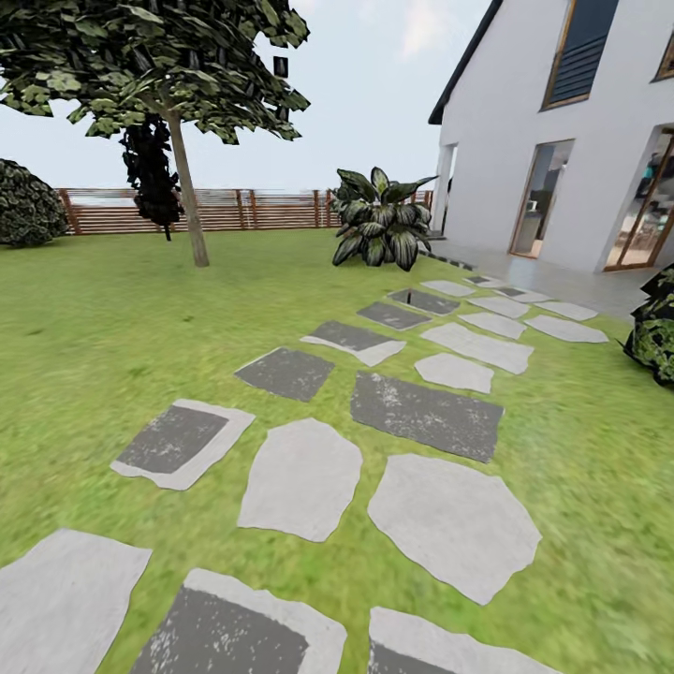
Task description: In the garden, pick up the pesticide atomizer on the floor and spray pesticide onto both trees until each tree trunk is fully covered.
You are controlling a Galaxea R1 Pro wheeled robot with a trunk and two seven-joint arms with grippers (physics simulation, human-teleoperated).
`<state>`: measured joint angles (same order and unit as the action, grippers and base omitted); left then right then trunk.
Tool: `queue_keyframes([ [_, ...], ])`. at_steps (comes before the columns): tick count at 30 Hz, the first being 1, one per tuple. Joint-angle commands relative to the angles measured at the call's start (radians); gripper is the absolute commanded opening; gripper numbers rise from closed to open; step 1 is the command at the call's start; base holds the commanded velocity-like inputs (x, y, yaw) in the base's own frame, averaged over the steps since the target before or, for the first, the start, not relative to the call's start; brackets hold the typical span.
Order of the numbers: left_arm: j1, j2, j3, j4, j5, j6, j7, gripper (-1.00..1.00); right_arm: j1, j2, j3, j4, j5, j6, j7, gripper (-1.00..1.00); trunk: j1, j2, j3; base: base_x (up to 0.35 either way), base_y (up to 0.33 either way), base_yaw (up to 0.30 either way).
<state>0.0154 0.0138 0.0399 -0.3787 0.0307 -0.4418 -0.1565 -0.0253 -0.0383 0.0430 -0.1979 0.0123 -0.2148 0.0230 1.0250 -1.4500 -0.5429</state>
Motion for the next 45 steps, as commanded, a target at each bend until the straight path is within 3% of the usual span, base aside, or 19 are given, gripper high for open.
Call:
queue_keyframes([
  [1,0.000,0.000,0.000,0.000,0.000,0.000,0.000,1.00,0.000,0.000,0.000,0.000,0.000,0.000,0.000,1.00,0.000,0.000,0.000,0.239,0.000,0.000],
  [45,0.000,0.006,0.003,-0.015,0.000,0.000,0.000,1.00,-0.001,0.002,0.001,0.000,-0.001,0.000,0.000,1.00,0.000,0.000,0.000,0.229,-0.019,0.000],
])
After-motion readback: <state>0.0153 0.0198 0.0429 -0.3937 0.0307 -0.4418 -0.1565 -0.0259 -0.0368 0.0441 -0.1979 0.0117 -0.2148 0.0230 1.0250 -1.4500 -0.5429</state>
